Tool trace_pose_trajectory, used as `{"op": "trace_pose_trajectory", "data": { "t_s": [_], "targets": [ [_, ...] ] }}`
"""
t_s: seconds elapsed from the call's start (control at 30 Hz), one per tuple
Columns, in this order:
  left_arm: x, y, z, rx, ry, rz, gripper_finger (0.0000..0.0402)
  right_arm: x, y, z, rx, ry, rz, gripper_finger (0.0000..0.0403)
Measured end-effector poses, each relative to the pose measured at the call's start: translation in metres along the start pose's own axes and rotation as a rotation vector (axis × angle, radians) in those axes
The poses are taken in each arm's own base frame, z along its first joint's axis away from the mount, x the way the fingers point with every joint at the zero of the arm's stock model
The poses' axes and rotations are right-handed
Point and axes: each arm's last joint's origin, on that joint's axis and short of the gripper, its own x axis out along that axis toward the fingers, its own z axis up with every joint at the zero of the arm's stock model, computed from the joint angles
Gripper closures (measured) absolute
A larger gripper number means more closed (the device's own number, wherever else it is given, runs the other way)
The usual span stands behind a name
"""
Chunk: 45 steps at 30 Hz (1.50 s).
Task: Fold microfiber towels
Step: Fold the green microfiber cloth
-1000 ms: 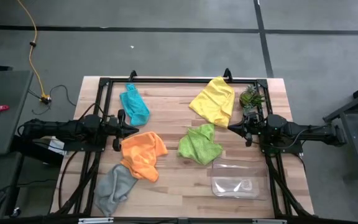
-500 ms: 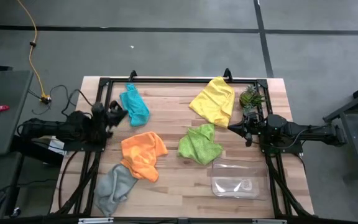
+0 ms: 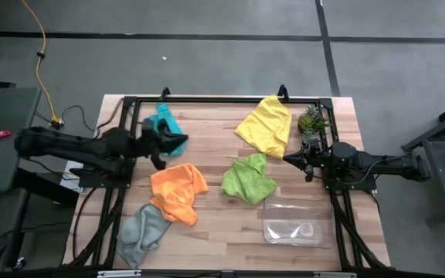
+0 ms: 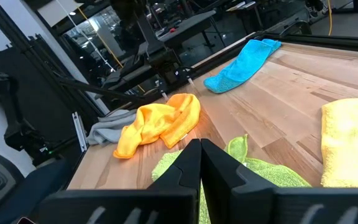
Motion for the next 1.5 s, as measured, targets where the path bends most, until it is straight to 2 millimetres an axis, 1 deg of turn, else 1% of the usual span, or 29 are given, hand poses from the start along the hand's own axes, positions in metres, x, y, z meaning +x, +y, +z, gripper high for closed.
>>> {"op": "trace_pose_trajectory", "data": {
  "t_s": [0.1,0.2,0.27,0.37,0.43,0.53,0.6,0.67,0.77,0.93,1.03,1.13,1.23,1.37,1.43,1.5],
  "targets": [
    [0.017,-0.002,-0.007,-0.012,0.070,-0.028,0.0399,0.000,0.000,0.000,0.000,-0.003,-0.002,0.0402],
    [0.029,-0.002,-0.014,-0.083,0.113,-0.013,0.0399,0.000,0.000,0.004,0.047,-0.065,-0.026,0.0402],
    [0.033,-0.003,-0.019,-0.114,0.132,-0.008,0.0399,-0.001,0.003,0.012,0.134,-0.166,-0.027,0.0402],
    [0.037,-0.003,-0.026,-0.115,0.163,0.002,0.0399,-0.003,0.006,0.023,0.362,-0.298,0.013,0.0402],
    [0.038,-0.002,-0.029,-0.113,0.170,0.006,0.0399,-0.005,0.007,0.028,0.464,-0.380,0.021,0.0402],
    [0.039,0.001,-0.028,-0.085,0.169,0.013,0.0399,-0.008,0.011,0.038,0.493,-0.498,0.056,0.0402],
    [0.040,0.003,-0.027,-0.076,0.168,0.005,0.0399,-0.008,0.015,0.043,0.478,-0.509,0.130,0.0402],
    [0.039,0.006,-0.024,-0.074,0.177,-0.012,0.0399,-0.005,0.020,0.048,0.449,-0.444,0.162,0.0402],
    [0.039,0.011,-0.017,-0.076,0.176,-0.058,0.0399,0.005,0.027,0.054,0.436,-0.283,0.105,0.0402],
    [0.034,0.018,-0.004,-0.074,0.199,-0.157,0.0399,0.029,0.041,0.066,0.358,0.094,-0.061,0.0402],
    [0.029,0.023,0.001,-0.061,0.227,-0.172,0.0399,0.041,0.047,0.069,0.294,0.347,-0.183,0.0394],
    [0.023,0.026,0.002,-0.034,0.270,-0.153,0.0399,0.052,0.050,0.066,0.262,0.560,-0.298,0.0365],
    [0.018,0.029,0.000,-0.012,0.324,-0.122,0.0399,0.064,0.051,0.058,0.254,0.707,-0.372,0.0319],
    [0.014,0.032,-0.006,0.001,0.393,-0.092,0.0399,0.082,0.046,0.039,0.250,0.840,-0.418,0.0261],
    [0.013,0.032,-0.008,0.005,0.413,-0.084,0.0399,0.090,0.042,0.030,0.250,0.884,-0.453,0.0242],
    [0.013,0.033,-0.009,0.015,0.429,-0.079,0.0399,0.098,0.038,0.021,0.249,0.919,-0.485,0.0232]
  ]
}}
